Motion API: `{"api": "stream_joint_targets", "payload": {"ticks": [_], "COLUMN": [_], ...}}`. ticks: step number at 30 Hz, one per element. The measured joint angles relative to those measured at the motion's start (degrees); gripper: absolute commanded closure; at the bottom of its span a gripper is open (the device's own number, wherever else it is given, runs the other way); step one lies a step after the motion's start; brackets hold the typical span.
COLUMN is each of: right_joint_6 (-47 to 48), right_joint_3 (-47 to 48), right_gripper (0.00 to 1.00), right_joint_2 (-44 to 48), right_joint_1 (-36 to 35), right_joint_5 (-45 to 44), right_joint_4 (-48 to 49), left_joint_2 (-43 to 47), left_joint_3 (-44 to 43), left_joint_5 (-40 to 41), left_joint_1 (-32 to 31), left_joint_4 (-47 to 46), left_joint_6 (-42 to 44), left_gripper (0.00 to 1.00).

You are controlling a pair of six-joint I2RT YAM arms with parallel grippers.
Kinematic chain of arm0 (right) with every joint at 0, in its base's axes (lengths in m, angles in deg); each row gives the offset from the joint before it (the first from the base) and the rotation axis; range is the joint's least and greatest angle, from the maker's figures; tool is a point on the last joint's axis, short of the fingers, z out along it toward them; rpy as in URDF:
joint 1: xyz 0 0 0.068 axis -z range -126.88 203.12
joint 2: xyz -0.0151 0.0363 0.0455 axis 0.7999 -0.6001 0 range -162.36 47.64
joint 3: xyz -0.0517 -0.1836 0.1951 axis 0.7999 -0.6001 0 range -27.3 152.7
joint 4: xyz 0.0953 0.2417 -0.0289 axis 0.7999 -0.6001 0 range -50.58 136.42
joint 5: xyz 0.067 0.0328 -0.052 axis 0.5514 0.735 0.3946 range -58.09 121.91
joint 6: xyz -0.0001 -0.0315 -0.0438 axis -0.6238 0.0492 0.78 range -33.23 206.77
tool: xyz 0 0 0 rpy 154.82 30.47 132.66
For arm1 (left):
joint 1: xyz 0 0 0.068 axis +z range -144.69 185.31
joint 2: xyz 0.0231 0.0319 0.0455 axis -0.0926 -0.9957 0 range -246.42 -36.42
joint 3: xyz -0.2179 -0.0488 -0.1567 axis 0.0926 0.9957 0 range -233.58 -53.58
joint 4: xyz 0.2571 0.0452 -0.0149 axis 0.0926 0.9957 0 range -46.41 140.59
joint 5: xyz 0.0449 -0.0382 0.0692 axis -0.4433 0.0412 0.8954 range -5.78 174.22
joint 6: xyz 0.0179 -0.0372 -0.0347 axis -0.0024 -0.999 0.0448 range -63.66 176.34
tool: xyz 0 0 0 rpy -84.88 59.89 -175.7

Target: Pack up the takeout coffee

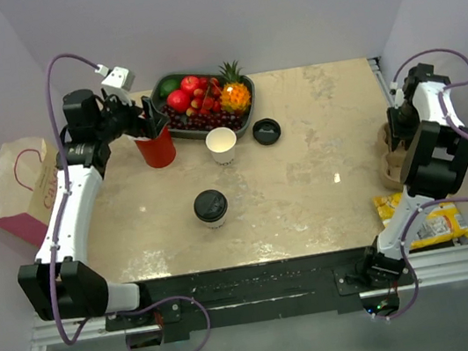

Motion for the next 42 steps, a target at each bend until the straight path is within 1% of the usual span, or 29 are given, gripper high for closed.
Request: {"api": "stream_joint_targets", "payload": {"ticks": [5,12,16,19,23,27,30,33,34,37,38,42], "right_joint_6": [0.0,0.3,1.2,3.3,5.9,7.6,8.0,7.7,7.6,7.4,7.3,6.7], "right_joint_3": [-0.4,0.1,0.1,0.6,3.0,3.3,3.1,2.4,2.3,0.6,-0.2,-1.9], "right_gripper": [0.77,0.77,0.78,0.78,0.78,0.78,0.78,0.78,0.76,0.69,0.55,0.39], "right_joint_2": [3.1,11.5,12.6,12.6,12.6,11.9,9.0,4.2,2.8,-0.9,-1.4,-1.7], "right_joint_1": [0.0,-0.3,-2.0,-6.3,-15.9,-25.8,-29.0,-29.7,-29.7,-30.0,-30.2,-31.6], "right_joint_5": [0.8,1.7,2.6,4.4,7.6,9.7,10.6,10.7,10.6,10.0,9.9,9.6], "right_joint_4": [-0.5,-0.7,-1.0,-2.1,-2.6,-2.4,-2.4,-2.2,-2.2,-1.7,-1.7,-1.8], "left_joint_2": [-0.4,-1.5,-2.4,-2.8,-2.5,-0.4,2.5,6.6,8.0,11.3,12.2,13.5], "left_joint_3": [0.3,0.3,0.2,-0.1,-0.9,-1.0,-1.5,-2.0,-2.2,-3.2,-3.7,-7.9], "left_joint_5": [0.0,-0.2,-0.2,-0.3,-0.6,0.0,1.4,3.7,4.9,8.7,10.2,16.7], "left_joint_1": [0.0,0.0,0.0,0.0,0.0,0.0,0.0,0.0,0.0,0.0,0.1,1.3], "left_joint_4": [-0.1,-0.2,-0.2,0.2,0.4,1.6,2.6,3.9,4.3,5.5,6.1,9.3], "left_joint_6": [-0.8,-0.9,-0.9,-0.8,0.8,3.7,6.0,8.4,9.4,12.8,14.4,20.5], "left_gripper": [0.11,0.11,0.11,0.11,0.11,0.09,0.07,0.05,0.04,0.02,0.02,0.0]}}
